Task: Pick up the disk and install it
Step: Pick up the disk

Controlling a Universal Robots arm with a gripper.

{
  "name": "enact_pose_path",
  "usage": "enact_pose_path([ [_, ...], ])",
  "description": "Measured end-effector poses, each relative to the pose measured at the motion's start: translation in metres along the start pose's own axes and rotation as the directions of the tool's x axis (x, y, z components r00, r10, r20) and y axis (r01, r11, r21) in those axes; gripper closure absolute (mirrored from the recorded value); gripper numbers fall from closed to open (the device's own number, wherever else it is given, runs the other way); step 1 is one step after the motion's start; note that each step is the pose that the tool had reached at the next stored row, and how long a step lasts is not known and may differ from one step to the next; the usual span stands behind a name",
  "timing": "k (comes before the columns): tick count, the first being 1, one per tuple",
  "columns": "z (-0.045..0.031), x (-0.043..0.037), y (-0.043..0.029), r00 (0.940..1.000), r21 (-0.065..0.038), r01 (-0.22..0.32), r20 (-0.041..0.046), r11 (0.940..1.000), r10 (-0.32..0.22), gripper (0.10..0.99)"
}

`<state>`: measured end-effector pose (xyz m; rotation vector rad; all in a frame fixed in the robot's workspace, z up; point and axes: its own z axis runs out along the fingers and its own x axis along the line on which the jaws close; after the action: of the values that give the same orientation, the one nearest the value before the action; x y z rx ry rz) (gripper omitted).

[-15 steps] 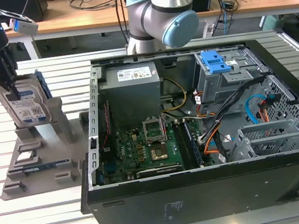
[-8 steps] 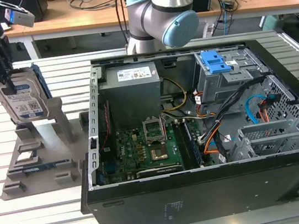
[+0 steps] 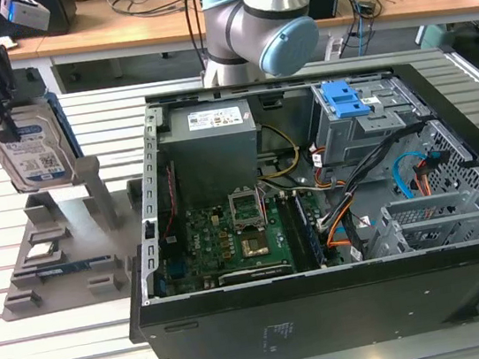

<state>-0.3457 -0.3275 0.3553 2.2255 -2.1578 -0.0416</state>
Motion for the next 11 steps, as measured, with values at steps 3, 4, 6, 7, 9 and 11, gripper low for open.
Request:
enact_pose_path([
  [3, -0.0055, 0.0001, 0.0002, 1.0000, 0.000, 0.000, -0.0001, 1.0000, 0.000, 0.722],
  [4, -0.0088, 0.0001, 0.0003, 1.0000, 0.000, 0.000, 0.0000, 1.0000, 0.000, 0.722],
  [6, -0.0124, 0.0001, 0.0004, 1.0000, 0.000, 0.000, 0.0000, 1.0000, 0.000, 0.722],
  [7, -0.0146, 0.0002, 0.0005, 1.0000, 0.000, 0.000, 0.0000, 1.0000, 0.000, 0.722],
  [9, -0.0192, 0.0002, 0.0005, 1.0000, 0.000, 0.000, 0.0000, 1.0000, 0.000, 0.722],
  [11, -0.0217, 0.0002, 0.0006, 1.0000, 0.000, 0.000, 0.0000, 1.0000, 0.000, 0.722],
])
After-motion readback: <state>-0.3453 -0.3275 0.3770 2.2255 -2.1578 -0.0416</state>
